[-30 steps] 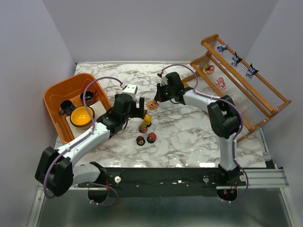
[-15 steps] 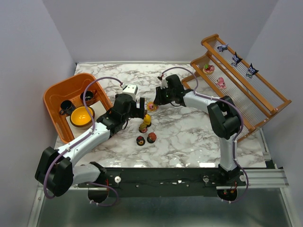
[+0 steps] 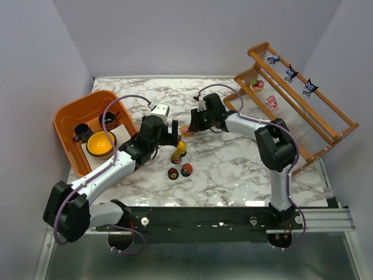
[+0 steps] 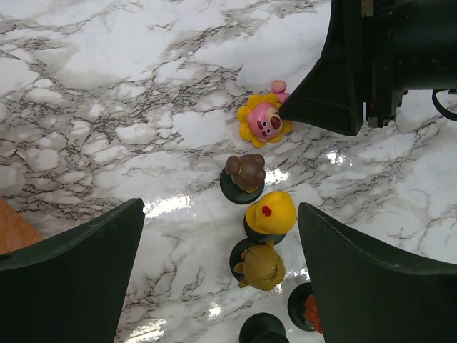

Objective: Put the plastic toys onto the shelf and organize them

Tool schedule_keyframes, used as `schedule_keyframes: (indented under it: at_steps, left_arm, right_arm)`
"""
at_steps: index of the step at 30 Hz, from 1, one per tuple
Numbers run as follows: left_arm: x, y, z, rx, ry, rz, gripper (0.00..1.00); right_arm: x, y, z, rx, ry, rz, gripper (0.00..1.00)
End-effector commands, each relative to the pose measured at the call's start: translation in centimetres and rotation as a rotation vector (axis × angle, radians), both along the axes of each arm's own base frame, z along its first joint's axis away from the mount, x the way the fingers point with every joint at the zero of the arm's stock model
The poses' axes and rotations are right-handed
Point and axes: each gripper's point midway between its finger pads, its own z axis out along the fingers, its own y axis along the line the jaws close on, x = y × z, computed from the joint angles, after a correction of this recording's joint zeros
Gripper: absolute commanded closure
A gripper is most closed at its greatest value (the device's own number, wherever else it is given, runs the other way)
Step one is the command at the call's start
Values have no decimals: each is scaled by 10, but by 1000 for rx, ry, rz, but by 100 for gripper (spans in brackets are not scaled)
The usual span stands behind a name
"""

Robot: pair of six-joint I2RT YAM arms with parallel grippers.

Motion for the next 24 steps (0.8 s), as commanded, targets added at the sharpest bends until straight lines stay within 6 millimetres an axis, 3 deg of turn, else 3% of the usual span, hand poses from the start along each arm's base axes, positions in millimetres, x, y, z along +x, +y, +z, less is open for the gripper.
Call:
schedule_keyframes:
  at_steps: [1,4,10,14,19,21,24]
  left_arm:
    - [0,-6,5,-22,-9,-15,1]
    - [1,-6,5,-22,-9,-15,1]
    - [1,-7,4,-21,-4,-16,1]
    - [1,-7,5,-34,-7,-9,1]
    - [3,-12,11,-99,-16,6,1]
    - [4,-18,16,-148,-24,4,1]
    - [5,-24,30,-216,-69,-7,1]
  right_arm:
    - [-9,-4,-2,-30,14,2,56]
    - [-11,-4,-2,-29,20,5,57]
    - [-11,-3,3,-10,18,-3,82]
    - [-13,-2,18,45,14,-43,96]
    - [-16,-4,60,172,-22,-145,99]
    - [-20,-10,66,206,-24,-192,99]
    - [-20,-17,96,297,-44,-274,99]
